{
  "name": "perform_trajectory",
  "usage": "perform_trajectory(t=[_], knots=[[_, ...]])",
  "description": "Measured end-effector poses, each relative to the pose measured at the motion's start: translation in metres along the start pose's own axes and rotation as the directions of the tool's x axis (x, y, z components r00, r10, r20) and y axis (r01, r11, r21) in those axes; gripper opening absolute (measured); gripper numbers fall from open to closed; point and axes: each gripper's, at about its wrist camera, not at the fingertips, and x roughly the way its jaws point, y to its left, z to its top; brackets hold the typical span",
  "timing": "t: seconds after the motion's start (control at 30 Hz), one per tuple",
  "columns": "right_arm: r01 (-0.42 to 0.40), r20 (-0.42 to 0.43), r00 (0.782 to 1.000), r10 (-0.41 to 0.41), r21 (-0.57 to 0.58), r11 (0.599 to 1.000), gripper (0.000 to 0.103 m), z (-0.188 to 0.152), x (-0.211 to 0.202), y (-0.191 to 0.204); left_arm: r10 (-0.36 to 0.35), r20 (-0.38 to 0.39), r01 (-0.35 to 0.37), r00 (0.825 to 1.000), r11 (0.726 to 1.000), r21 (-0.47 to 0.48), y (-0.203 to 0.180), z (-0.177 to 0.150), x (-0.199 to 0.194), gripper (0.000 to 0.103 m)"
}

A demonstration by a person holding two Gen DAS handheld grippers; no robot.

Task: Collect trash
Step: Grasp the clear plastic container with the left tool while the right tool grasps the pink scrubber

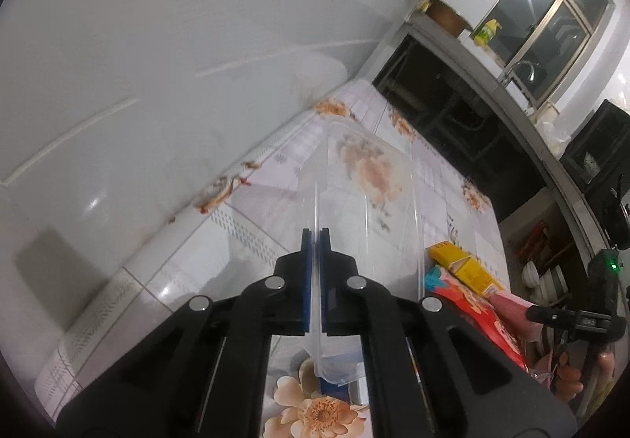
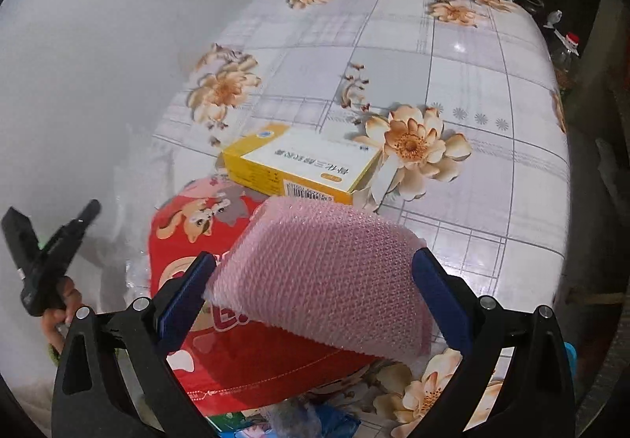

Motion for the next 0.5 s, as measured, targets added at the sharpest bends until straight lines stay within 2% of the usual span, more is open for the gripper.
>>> perform_trajectory(t=[0.13, 0.33, 0.5], knots=[[0.044, -0.024, 0.999, -0.045, -0.017, 0.999, 0.097, 0.004, 0.006, 0.003, -0.023, 0.045, 0.022, 0.999, 1.0, 0.017, -0.003, 0.001, -0.013, 0.002], [0.115, -0.051, 0.992, -0.12, -0.081, 0.99, 0.097, 0.0, 0.017, 0.01, -0.06, 0.046, 0.058, 0.997, 0.998, 0.03, -0.01, 0.0, -0.017, 0.002], [0.177, 0.015, 0.984, -0.176, -0.1, 0.979, 0.096, -0.004, 0.011, 0.01, -0.075, 0.041, 0.074, 0.996, 0.997, 0.035, -0.012, -0.002, -0.017, 0.002]])
